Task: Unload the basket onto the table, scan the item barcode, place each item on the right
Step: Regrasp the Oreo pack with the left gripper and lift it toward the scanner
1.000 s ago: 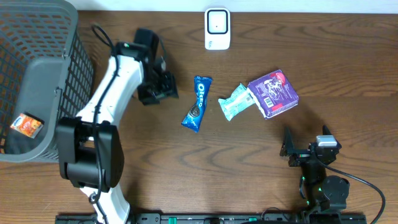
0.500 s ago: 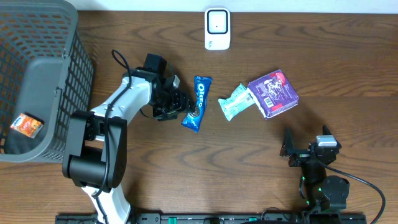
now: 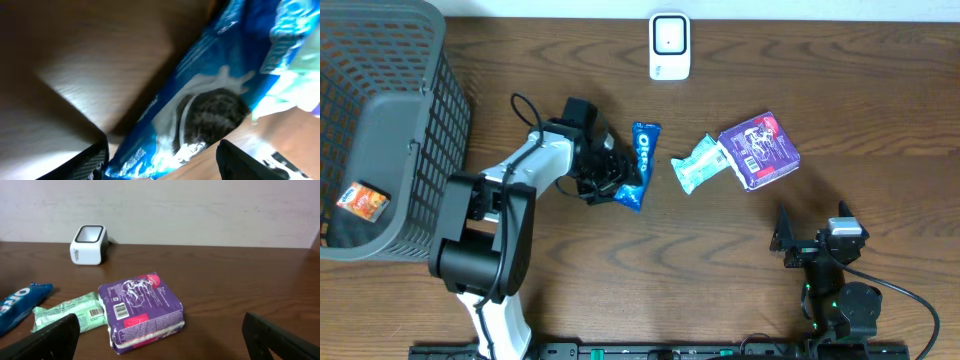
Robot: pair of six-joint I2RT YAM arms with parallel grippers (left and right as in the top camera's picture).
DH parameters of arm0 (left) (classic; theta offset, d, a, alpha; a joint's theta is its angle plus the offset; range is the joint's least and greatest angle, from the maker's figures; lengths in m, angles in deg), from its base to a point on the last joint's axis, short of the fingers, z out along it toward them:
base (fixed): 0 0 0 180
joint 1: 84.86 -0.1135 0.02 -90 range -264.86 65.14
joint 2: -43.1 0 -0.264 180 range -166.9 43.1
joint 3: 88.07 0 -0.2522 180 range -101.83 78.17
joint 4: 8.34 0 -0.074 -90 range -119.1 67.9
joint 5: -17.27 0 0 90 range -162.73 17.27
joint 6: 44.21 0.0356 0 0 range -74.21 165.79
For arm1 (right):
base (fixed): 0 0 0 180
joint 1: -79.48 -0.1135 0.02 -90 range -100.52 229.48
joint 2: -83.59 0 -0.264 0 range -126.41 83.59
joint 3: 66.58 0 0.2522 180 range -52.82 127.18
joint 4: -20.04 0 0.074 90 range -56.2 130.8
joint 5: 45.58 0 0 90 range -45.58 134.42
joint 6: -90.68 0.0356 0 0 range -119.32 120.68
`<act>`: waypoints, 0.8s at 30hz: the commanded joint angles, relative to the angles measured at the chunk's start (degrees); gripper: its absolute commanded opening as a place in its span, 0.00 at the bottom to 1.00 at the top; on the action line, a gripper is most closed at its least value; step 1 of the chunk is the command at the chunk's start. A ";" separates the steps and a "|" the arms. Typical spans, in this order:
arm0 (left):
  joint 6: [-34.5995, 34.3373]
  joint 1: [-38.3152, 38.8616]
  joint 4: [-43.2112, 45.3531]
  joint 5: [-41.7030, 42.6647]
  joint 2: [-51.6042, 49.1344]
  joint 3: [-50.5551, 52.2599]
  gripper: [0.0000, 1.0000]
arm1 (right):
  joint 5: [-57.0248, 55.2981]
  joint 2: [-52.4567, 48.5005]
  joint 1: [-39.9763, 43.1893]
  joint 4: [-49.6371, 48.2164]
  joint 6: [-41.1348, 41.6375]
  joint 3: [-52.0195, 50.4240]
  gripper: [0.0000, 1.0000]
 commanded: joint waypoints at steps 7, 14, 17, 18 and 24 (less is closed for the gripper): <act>-0.31 1.44 6.56 1.27 -7.85 0.94 0.51 | -0.11 0.31 -0.50 0.24 -0.44 -0.09 0.99; 1.16 1.22 6.80 -4.22 -7.80 0.92 0.07 | -0.11 0.31 -0.50 0.24 -0.44 -0.09 0.99; 1.16 0.48 5.90 -7.28 -7.06 0.42 0.07 | -0.11 0.31 -0.50 0.24 -0.44 -0.09 0.99; 1.16 0.13 5.16 -8.55 -6.56 0.04 0.07 | -0.11 0.31 -0.50 0.24 -0.44 -0.09 0.99; 8.79 -2.58 -4.61 -29.38 7.02 -6.32 0.07 | -0.11 0.31 -0.50 0.24 -0.44 -0.09 0.99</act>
